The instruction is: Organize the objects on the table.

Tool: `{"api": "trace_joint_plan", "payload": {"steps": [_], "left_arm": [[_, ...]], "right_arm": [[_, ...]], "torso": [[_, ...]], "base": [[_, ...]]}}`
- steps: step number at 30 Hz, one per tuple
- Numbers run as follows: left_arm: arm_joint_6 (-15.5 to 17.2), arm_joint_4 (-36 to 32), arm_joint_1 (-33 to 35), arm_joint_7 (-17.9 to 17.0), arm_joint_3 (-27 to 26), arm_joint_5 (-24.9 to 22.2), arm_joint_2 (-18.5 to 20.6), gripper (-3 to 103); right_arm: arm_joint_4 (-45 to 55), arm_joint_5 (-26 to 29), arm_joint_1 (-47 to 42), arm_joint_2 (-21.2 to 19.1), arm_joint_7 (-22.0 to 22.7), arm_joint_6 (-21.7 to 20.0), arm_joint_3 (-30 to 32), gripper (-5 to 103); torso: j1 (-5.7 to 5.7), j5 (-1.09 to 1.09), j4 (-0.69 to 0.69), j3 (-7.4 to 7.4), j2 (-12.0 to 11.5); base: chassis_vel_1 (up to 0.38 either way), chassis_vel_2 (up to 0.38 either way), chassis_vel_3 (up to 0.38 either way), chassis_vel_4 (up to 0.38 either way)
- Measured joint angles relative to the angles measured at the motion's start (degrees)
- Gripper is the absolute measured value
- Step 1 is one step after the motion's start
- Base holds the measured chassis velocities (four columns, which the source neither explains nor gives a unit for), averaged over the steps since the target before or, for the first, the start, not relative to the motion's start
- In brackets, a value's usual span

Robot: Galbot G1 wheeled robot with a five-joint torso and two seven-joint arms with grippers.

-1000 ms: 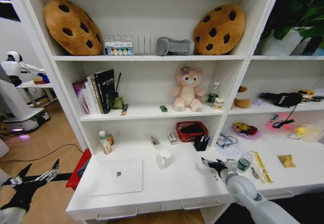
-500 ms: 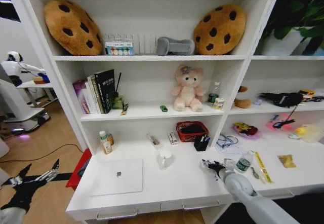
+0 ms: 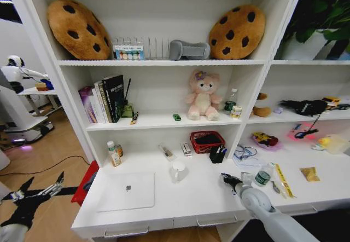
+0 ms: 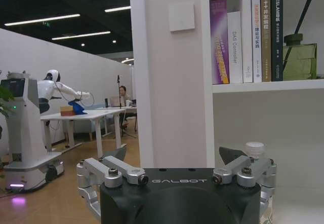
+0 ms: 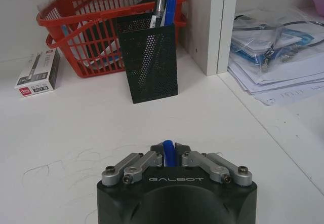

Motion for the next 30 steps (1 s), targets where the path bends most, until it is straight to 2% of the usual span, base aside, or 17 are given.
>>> {"api": "trace_joint_plan", "payload": {"steps": [1, 4, 9, 13, 16, 17, 19, 20, 22, 23, 26, 30], "left_arm": [[0.0, 0.0, 0.0, 0.0, 0.0, 0.0, 0.0, 100], [0.0, 0.0, 0.0, 0.0, 0.0, 0.0, 0.0, 100], [0.0, 0.0, 0.0, 0.0, 0.0, 0.0, 0.0, 100], [0.0, 0.0, 0.0, 0.0, 0.0, 0.0, 0.0, 100], [0.0, 0.0, 0.0, 0.0, 0.0, 0.0, 0.0, 100], [0.0, 0.0, 0.0, 0.0, 0.0, 0.0, 0.0, 100], [0.0, 0.0, 0.0, 0.0, 0.0, 0.0, 0.0, 100], [0.0, 0.0, 0.0, 0.0, 0.0, 0.0, 0.0, 100], [0.0, 0.0, 0.0, 0.0, 0.0, 0.0, 0.0, 100], [0.0, 0.0, 0.0, 0.0, 0.0, 0.0, 0.0, 100], [0.0, 0.0, 0.0, 0.0, 0.0, 0.0, 0.0, 100], [0.0, 0.0, 0.0, 0.0, 0.0, 0.0, 0.0, 100]], "right_arm": [[0.0, 0.0, 0.0, 0.0, 0.0, 0.0, 0.0, 17], [0.0, 0.0, 0.1, 0.2, 0.3, 0.0, 0.0, 5], [1.4, -0.4, 0.1, 0.2, 0.3, 0.4, 0.3, 5], [3.1, -3.5, 0.0, 0.0, -0.6, 2.7, 0.8, 5], [4.5, -12.1, 0.2, -0.5, -3.9, 7.9, 1.0, 5], [4.5, -12.1, 0.2, -0.5, -3.9, 7.9, 1.0, 5], [4.2, -18.7, 2.3, -0.3, -5.6, 11.8, 0.5, 5], [4.2, -18.7, 2.3, -0.3, -5.6, 11.8, 0.5, 5], [3.2, -23.1, 5.2, 0.2, -6.8, 14.4, -0.6, 5], [3.2, -23.1, 5.2, 0.2, -6.8, 14.4, -0.6, 5], [0.4, -28.2, 10.1, 0.7, -8.1, 17.4, -2.6, 5], [-3.3, -30.2, 14.3, 1.1, -8.5, 18.4, -5.2, 5]], "torso": [[0.0, 0.0, 0.0, 0.0, 0.0], [0.0, 0.0, 0.0, 0.0, 0.0], [0.0, 0.01, 0.0, 0.0, 0.0], [0.0, 0.01, 0.0, 0.0, 0.0], [0.0, 0.0, -0.01, 0.0, 0.0], [0.0, 0.0, -0.01, 0.0, 0.0], [0.0, -0.01, -0.01, 0.0, 0.0], [0.0, -0.01, -0.01, 0.0, 0.0], [0.0, 0.01, 0.0, 0.0, 0.0], [0.0, 0.01, 0.0, 0.0, 0.0], [0.0, -0.01, 0.01, 0.0, 0.0], [0.0, 0.0, 0.0, 0.0, 0.0]], "base": [[0.0, 0.0, 0.0, 0.0], [0.0, 0.0, 0.0, 0.0], [0.0, 0.0, 0.0, 0.0], [0.0, 0.0, 0.0, 0.0], [0.0, 0.0, 0.0, 0.0], [0.0, 0.0, 0.0, 0.0], [0.0, 0.0, 0.0, 0.0], [0.0, 0.0, 0.0, 0.0], [0.0, 0.0, 0.0, 0.0], [0.0, 0.0, 0.0, 0.0], [0.0, 0.0, 0.0, 0.0], [0.0, 0.0, 0.0, 0.0]]}}
